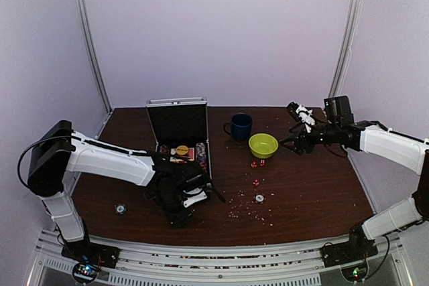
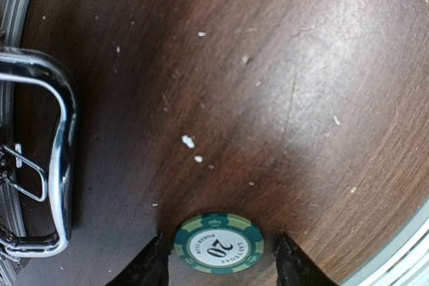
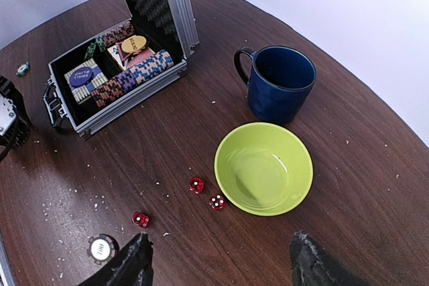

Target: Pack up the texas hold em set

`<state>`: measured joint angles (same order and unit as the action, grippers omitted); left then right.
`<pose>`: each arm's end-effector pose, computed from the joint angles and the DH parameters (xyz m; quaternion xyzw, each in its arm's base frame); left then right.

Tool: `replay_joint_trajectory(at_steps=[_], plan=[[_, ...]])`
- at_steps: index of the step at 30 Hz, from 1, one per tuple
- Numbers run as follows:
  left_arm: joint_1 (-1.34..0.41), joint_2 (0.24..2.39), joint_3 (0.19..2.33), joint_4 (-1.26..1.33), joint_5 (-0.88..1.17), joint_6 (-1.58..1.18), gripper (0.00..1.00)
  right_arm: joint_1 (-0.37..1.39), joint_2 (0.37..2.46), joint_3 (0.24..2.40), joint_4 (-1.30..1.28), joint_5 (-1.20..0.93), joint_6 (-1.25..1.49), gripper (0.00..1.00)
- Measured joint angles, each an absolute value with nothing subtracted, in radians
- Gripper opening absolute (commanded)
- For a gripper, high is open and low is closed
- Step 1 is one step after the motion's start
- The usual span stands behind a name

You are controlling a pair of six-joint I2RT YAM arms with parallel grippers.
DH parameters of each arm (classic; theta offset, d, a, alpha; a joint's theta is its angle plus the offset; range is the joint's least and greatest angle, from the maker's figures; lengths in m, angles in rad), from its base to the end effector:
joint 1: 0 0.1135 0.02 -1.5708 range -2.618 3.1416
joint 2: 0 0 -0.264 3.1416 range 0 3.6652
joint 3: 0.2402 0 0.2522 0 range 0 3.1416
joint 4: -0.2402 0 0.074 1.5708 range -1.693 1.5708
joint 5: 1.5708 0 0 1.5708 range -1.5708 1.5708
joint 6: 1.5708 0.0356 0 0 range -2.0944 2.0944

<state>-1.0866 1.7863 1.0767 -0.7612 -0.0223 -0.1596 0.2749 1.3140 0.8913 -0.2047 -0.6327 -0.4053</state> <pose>0.1461 -0.2760 0.1483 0.4460 0.8936 -0.0201 0.0471 0.2677 0.0974 0.2628 -0.4157 0.7509 0.2484 0.4490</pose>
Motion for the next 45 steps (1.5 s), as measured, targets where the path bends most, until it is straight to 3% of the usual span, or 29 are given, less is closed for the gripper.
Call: replay_joint_trajectory(at_steps=[18, 23, 32, 39, 45], plan=[[-1.087, 1.791, 1.085, -0.765, -0.019, -0.159, 0.31, 0.275, 1.328, 0.891, -0.205, -0.643, -0.42, 0.71], [-1.087, 1.762, 1.086, -0.788, -0.033, -0.163, 0.3, 0.275, 1.33, 0.891, -0.206, -0.648, -0.42, 0.71], [-1.01, 1.525, 1.139, -0.799, -0.196, -0.21, 0.3, 0.275, 1.332, 0.891, -0.207, -0.651, -0.42, 0.71], [-0.823, 1.441, 1.024, -0.631, -0.34, -0.28, 0.3, 0.275, 1.341, 0.891, -0.208, -0.654, -0.42, 0.71], [-0.77, 1.458, 0.963, -0.475, -0.368, -0.31, 0.3, 0.275, 1.345, 0.891, -0.208, -0.655, -0.419, 0.71]])
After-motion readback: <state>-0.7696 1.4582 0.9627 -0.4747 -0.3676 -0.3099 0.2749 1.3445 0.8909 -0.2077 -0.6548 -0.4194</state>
